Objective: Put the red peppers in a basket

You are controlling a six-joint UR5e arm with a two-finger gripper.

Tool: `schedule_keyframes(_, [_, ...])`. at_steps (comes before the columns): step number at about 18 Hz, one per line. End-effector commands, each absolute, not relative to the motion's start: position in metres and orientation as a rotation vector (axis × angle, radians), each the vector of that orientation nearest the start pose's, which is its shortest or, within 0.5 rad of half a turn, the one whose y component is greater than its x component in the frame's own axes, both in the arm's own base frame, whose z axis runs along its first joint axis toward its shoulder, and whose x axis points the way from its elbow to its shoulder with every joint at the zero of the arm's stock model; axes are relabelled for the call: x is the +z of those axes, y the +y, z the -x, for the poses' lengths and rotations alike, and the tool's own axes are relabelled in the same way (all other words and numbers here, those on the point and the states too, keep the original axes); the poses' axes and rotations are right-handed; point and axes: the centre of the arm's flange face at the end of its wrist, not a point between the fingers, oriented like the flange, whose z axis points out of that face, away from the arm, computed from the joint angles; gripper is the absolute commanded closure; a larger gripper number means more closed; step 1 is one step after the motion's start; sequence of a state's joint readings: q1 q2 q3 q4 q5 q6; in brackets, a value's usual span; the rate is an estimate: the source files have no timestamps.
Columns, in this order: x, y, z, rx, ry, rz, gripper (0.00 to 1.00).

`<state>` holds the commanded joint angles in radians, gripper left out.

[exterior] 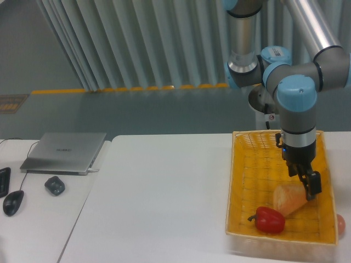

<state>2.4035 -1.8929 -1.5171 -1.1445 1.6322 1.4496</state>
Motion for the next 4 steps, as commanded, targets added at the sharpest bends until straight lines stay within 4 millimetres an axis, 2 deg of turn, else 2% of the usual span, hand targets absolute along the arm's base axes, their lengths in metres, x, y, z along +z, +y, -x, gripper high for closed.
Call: schedule_keyframes(4, [0.3793,0.5049,0.393,0.265,0.919,2.982,0.0])
